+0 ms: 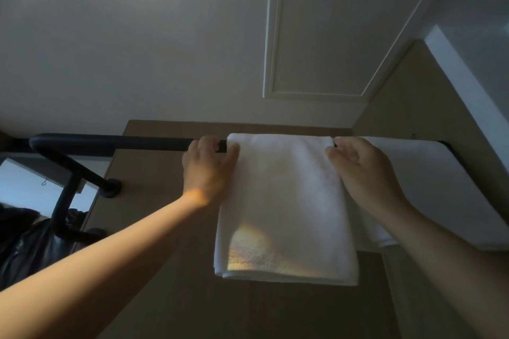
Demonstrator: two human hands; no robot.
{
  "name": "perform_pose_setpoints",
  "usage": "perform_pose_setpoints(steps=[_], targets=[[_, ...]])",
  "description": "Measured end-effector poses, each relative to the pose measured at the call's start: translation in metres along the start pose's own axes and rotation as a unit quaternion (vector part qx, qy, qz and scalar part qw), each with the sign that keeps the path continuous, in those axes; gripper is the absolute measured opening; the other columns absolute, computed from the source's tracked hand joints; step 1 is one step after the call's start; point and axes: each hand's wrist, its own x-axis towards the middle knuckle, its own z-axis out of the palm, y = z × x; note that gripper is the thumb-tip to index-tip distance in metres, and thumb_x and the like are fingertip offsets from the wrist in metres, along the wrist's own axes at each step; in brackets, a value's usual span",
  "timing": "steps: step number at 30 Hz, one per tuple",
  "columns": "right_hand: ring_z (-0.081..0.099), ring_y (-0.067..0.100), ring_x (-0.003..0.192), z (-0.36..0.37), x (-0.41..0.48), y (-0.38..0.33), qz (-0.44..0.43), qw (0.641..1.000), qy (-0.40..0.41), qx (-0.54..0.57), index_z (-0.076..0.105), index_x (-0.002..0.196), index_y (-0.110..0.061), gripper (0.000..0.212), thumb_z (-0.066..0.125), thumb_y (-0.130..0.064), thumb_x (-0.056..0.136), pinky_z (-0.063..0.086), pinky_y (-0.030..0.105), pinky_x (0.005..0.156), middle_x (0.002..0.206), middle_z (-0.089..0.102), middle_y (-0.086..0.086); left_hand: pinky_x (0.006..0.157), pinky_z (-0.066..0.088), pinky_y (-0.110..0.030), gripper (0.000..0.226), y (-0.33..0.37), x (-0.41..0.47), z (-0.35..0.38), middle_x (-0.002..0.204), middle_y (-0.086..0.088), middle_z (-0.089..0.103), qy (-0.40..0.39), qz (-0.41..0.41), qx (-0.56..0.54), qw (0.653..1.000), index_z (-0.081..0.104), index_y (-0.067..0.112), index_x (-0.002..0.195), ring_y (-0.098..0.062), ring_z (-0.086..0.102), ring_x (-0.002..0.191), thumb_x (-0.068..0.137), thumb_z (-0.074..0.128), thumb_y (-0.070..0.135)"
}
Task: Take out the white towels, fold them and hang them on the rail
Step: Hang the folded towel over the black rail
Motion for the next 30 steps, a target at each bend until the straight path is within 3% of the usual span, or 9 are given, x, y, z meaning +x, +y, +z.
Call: perform_pose_setpoints(steps=[2, 4, 10, 12, 14, 18, 20, 24, 30], targets=[[0.06, 0.024, 0.066, -0.004, -0.004, 0.002, 0.029, 0.999, -0.038, -0.018, 0.064, 0.084, -0.005, 0.035, 0.056, -0.037, 0.095, 0.047, 0.032, 0.058, 0.072, 0.063, 0.01, 0.057, 0.034, -0.035, 0.043, 0.0, -0.002, -0.007, 0.06, -0.008, 0.042, -0.057, -0.032, -0.037, 0.997, 0.039, 0.018, 0.059, -0.02, 0.042, 0.061, 0.093, 0.054, 0.039], [0.053, 0.019, 0.054, -0.006, -0.004, 0.002, 0.072, 0.993, -0.084, -0.04, 0.057, 0.07, -0.009, 0.041, 0.054, -0.042, 0.095, 0.04, 0.027, 0.053, 0.06, 0.054, 0.007, 0.056, 0.025, -0.031, 0.048, 0.001, -0.003, -0.011, 0.055, -0.002, 0.039, -0.113, -0.068, -0.052, 0.99, 0.044, 0.01, 0.055, -0.016, 0.036, 0.054, 0.094, 0.053, 0.036], [0.069, 0.021, 0.082, 0.003, 0.001, 0.005, 0.231, 0.952, -0.133, 0.15, 0.069, 0.099, -0.005, 0.031, 0.059, -0.034, 0.095, 0.054, 0.031, 0.064, 0.091, 0.074, 0.009, 0.07, 0.046, -0.03, 0.027, -0.001, -0.008, -0.008, 0.079, -0.013, 0.068, -0.122, -0.141, -0.145, 0.972, 0.068, -0.006, 0.086, -0.023, 0.062, 0.075, 0.091, 0.061, 0.019], [0.067, 0.029, 0.08, 0.007, 0.005, 0.007, 0.199, 0.968, -0.085, 0.128, 0.068, 0.095, 0.004, 0.038, 0.061, -0.033, 0.094, 0.052, 0.036, 0.071, 0.091, 0.072, 0.019, 0.066, 0.051, -0.027, 0.017, 0.001, -0.004, -0.008, 0.078, -0.005, 0.072, -0.096, -0.127, -0.131, 0.979, 0.073, 0.006, 0.08, -0.02, 0.067, 0.075, 0.089, 0.066, 0.019], [0.058, 0.025, 0.067, 0.007, 0.012, 0.005, 0.143, 0.985, -0.035, 0.088, 0.065, 0.089, 0.01, 0.045, 0.061, -0.034, 0.094, 0.043, 0.031, 0.061, 0.075, 0.065, 0.019, 0.068, 0.051, -0.029, 0.012, 0.005, 0.008, -0.007, 0.079, -0.001, 0.07, -0.055, -0.09, -0.099, 0.99, 0.073, 0.012, 0.082, -0.019, 0.065, 0.076, 0.086, 0.069, 0.022], [0.047, 0.023, 0.056, 0.006, 0.044, -0.005, 0.041, 0.997, 0.041, -0.059, 0.047, 0.057, -0.008, 0.049, 0.061, -0.038, 0.093, 0.032, 0.03, 0.05, 0.053, 0.046, 0.002, 0.08, 0.047, -0.03, 0.034, 0.017, 0.043, -0.003, 0.095, 0.0, 0.062, 0.026, -0.036, -0.07, 0.997, 0.061, 0.012, 0.109, -0.019, 0.059, 0.089, 0.083, 0.075, 0.028], [0.056, 0.031, 0.072, 0.012, 0.062, -0.007, 0.019, 0.989, 0.039, -0.139, 0.051, 0.059, -0.01, 0.049, 0.058, -0.044, 0.094, 0.034, 0.033, 0.055, 0.063, 0.054, 0.007, 0.079, 0.043, -0.029, 0.032, 0.021, 0.056, 0.002, 0.093, 0.0, 0.06, 0.019, -0.007, -0.031, 0.999, 0.057, 0.014, 0.111, -0.021, 0.057, 0.091, 0.086, 0.071, 0.029], [0.055, 0.036, 0.115, 0.029, 0.073, 0.003, 0.032, 0.949, 0.026, -0.313, 0.069, 0.108, -0.011, 0.046, 0.048, -0.051, 0.096, 0.037, 0.04, 0.097, 0.116, 0.065, 0.017, 0.086, 0.036, -0.036, 0.022, 0.013, 0.055, 0.02, 0.107, -0.012, 0.066, -0.018, 0.035, 0.141, 0.989, 0.056, 0.015, 0.113, -0.033, 0.053, 0.108, 0.098, 0.049, 0.03], [0.058, 0.03, 0.108, 0.029, 0.06, 0.011, -0.029, 0.954, 0.019, -0.296, 0.066, 0.098, -0.02, 0.038, 0.037, -0.043, 0.101, 0.03, 0.038, 0.095, 0.108, 0.069, 0.006, 0.097, 0.029, -0.037, 0.039, 0.0, 0.045, 0.019, 0.11, -0.01, 0.068, -0.018, 0.072, 0.2, 0.977, 0.06, 0.017, 0.114, -0.032, 0.054, 0.108, 0.101, 0.034, 0.043]])
